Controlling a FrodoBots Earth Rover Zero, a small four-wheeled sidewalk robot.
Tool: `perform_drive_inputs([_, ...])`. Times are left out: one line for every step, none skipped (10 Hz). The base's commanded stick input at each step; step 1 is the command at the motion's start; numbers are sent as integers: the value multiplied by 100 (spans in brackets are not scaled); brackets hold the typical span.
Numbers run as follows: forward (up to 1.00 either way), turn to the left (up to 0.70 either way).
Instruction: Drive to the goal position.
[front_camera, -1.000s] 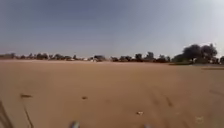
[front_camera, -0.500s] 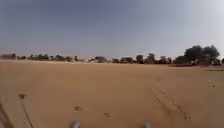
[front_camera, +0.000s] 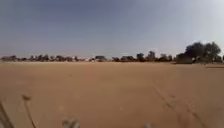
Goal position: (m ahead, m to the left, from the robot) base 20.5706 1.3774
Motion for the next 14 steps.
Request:
perform_drive_inputs([70,0])
perform_drive_inputs([70,0])
perform_drive_inputs([70,0])
perform_drive_inputs([70,0])
perform_drive_inputs([70,0])
perform_drive_inputs([70,0])
perform_drive_inputs([70,0])
perform_drive_inputs([70,0])
perform_drive_inputs([70,0])
perform_drive_inputs([70,0])
perform_drive_inputs([70,0])
perform_drive_inputs([70,0])
perform_drive_inputs([70,0])
perform_drive_inputs([70,-12])
